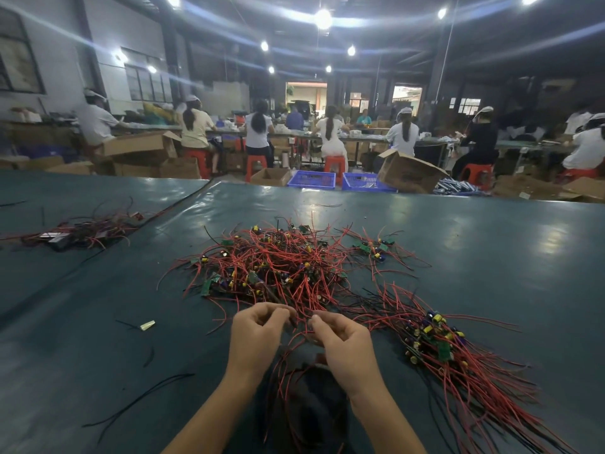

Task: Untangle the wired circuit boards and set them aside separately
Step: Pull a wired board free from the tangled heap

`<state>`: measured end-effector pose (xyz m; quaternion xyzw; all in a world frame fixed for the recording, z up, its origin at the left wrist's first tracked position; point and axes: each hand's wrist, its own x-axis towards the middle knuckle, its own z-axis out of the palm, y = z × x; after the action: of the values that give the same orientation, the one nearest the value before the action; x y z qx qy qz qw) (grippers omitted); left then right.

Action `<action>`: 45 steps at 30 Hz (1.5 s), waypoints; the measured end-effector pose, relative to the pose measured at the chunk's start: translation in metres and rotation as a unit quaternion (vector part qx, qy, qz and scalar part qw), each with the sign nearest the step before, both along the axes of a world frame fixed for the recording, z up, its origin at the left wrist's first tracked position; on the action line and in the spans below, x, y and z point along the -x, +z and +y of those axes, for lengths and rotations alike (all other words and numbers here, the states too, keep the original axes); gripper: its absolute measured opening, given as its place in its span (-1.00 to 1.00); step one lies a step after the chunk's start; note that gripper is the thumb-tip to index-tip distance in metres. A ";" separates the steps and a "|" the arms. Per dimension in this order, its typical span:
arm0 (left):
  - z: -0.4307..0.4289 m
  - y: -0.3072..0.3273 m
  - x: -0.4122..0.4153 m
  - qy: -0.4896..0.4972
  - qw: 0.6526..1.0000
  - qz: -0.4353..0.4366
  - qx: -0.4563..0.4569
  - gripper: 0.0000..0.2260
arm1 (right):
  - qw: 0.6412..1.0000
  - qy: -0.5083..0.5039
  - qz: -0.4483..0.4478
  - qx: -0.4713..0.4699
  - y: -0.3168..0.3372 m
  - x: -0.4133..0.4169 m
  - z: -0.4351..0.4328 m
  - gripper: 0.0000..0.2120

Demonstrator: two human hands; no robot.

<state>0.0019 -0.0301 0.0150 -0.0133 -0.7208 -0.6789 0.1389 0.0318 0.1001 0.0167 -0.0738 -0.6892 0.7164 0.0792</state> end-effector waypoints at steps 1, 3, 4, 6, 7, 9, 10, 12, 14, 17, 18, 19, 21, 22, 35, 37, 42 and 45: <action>0.007 0.000 -0.006 -0.017 1.000 0.005 -0.008 -0.76 | 1.000 0.005 0.009 0.002 0.002 -0.001 -0.001 -0.92; 0.019 0.000 -0.015 -0.043 0.999 0.011 -0.012 -0.79 | 0.999 0.023 0.029 0.014 0.006 -0.003 -0.001 -0.82; 0.023 -0.001 -0.017 -0.054 0.998 0.014 -0.009 -0.79 | 0.999 0.031 0.033 0.019 0.007 -0.004 -0.001 -0.77; 0.026 -0.003 -0.018 -0.072 0.997 0.026 -0.002 -0.77 | 0.998 0.043 0.031 0.030 0.009 -0.005 0.001 -0.73; 0.025 -0.005 -0.018 -0.081 0.996 0.032 0.000 -0.76 | 0.998 0.049 0.026 0.037 0.010 -0.005 0.003 -0.73; 0.022 -0.005 -0.017 -0.114 0.993 0.042 0.006 -0.73 | 0.997 0.059 0.013 0.051 0.009 -0.006 0.004 -0.75; 0.021 -0.004 -0.017 -0.130 0.990 0.043 0.012 -0.71 | 0.997 0.062 0.008 0.053 0.009 -0.005 0.005 -0.76; 0.016 -0.002 -0.014 -0.148 0.988 0.036 0.030 -0.68 | 0.997 0.064 0.003 0.050 0.008 -0.005 0.005 -0.78; 0.010 0.000 -0.010 -0.160 0.985 0.020 0.056 -0.69 | 0.997 0.074 -0.003 0.030 0.007 -0.005 0.007 -0.84; -0.001 -0.003 -0.003 -0.120 0.984 -0.010 0.132 -0.60 | 0.995 0.101 -0.016 -0.017 0.005 -0.005 0.008 -0.91; -0.004 -0.005 -0.001 -0.089 0.983 -0.017 0.160 -0.58 | 0.994 0.104 -0.016 -0.030 0.004 -0.006 0.008 -0.90; -0.006 -0.006 0.002 -0.060 0.982 -0.024 0.175 -0.61 | 0.994 0.102 -0.010 -0.041 0.003 -0.006 0.007 -0.89; -0.010 -0.008 0.005 -0.018 0.988 -0.051 0.143 -0.78 | 0.995 0.087 0.012 -0.046 0.003 -0.006 0.007 -0.84; -0.012 -0.007 0.006 -0.006 0.992 -0.077 0.096 -0.81 | 0.995 0.080 0.023 -0.045 0.004 -0.005 0.007 -0.82; -0.017 0.022 0.003 -0.118 0.949 -0.142 -0.256 -0.92 | 0.989 0.102 -0.022 0.103 0.015 -0.006 0.009 -0.64; -0.016 0.026 -0.003 -0.182 0.945 -0.143 -0.232 -0.89 | 0.993 0.057 -0.015 0.103 0.013 -0.005 0.010 -0.67; -0.010 0.026 -0.015 -0.292 0.935 -0.151 -0.132 -0.79 | 0.994 0.022 0.013 0.102 0.014 -0.005 0.009 -0.67; -0.010 0.025 -0.013 -0.281 0.942 -0.155 -0.099 -0.73 | 0.994 0.010 0.031 0.106 0.014 -0.004 0.011 -0.63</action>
<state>0.0149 -0.0403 0.0398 -0.0958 -0.6295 -0.7521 -0.1702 0.0361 0.1111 0.0311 -0.0521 -0.6076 0.7880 0.0851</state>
